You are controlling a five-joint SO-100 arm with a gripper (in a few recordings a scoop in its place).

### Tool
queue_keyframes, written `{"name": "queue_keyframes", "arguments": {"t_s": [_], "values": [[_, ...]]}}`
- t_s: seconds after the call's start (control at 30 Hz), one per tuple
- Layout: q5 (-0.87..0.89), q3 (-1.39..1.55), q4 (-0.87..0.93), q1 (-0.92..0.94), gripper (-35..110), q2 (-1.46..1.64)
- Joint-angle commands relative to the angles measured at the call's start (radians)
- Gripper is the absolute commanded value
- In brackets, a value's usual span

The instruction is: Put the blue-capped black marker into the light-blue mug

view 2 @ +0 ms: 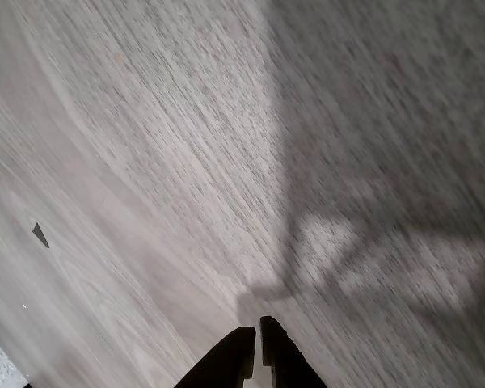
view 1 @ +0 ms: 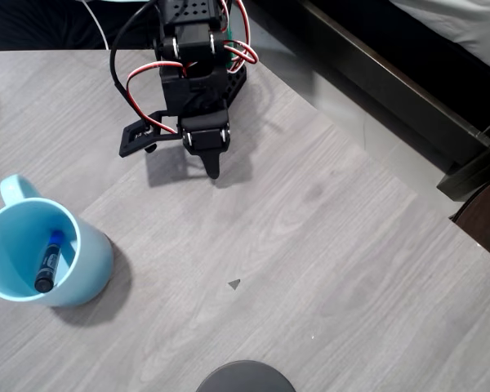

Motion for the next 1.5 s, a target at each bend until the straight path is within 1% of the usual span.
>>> {"name": "queue_keyframes", "arguments": {"t_s": [0.0, 1.47], "values": [[-0.009, 0.002, 0.011, 0.005, 0, 0.025], [-0.009, 0.002, 0.011, 0.005, 0, 0.025]]}}
